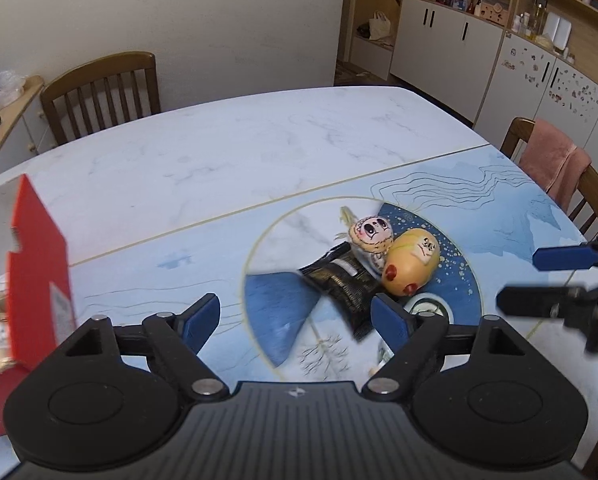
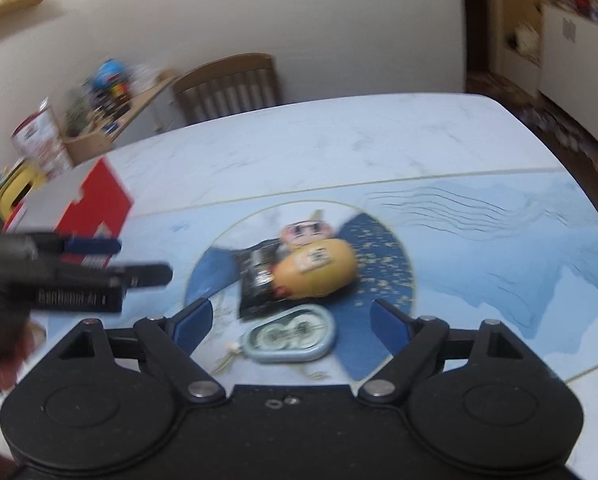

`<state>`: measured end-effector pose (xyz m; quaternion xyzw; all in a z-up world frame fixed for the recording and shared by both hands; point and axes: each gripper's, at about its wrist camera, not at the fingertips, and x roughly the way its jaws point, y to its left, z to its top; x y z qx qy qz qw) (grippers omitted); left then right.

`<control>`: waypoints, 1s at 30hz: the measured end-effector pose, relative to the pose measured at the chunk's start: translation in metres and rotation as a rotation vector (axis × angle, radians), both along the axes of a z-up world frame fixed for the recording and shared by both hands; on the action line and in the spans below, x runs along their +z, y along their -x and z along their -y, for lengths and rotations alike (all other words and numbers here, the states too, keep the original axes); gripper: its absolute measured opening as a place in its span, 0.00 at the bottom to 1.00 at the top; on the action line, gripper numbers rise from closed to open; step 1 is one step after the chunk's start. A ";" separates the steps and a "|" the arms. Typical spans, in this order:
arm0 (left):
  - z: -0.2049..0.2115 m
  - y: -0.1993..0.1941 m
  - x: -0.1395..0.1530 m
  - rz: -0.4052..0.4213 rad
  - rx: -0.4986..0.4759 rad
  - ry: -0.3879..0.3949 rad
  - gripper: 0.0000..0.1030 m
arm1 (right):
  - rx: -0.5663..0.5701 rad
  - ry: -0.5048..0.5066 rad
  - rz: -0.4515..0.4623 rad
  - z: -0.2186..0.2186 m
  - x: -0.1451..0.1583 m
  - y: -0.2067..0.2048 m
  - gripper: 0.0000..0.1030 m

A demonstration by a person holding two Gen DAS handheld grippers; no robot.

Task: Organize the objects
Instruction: 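Move both grippers back to the remaining items on the mat, then grasp the black snack bag with the left gripper while the right grasps the yellow egg toy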

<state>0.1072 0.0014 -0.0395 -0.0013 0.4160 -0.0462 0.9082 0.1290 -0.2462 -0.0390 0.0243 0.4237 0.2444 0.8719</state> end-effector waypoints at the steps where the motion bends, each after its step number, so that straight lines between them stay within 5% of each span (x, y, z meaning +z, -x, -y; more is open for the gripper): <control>1: 0.003 -0.004 -0.003 -0.005 0.009 0.000 0.81 | -0.018 -0.009 -0.011 0.005 0.000 -0.007 0.83; 8: 0.017 -0.031 -0.023 -0.020 0.048 0.019 0.94 | -0.077 0.000 -0.049 0.014 -0.008 -0.042 0.83; 23: 0.040 -0.068 -0.056 -0.072 0.079 -0.085 0.95 | -0.148 -0.036 -0.192 -0.005 -0.042 -0.093 0.83; 30: 0.039 -0.076 -0.063 -0.094 0.094 -0.052 0.95 | -0.182 -0.079 -0.272 -0.008 -0.058 -0.104 0.83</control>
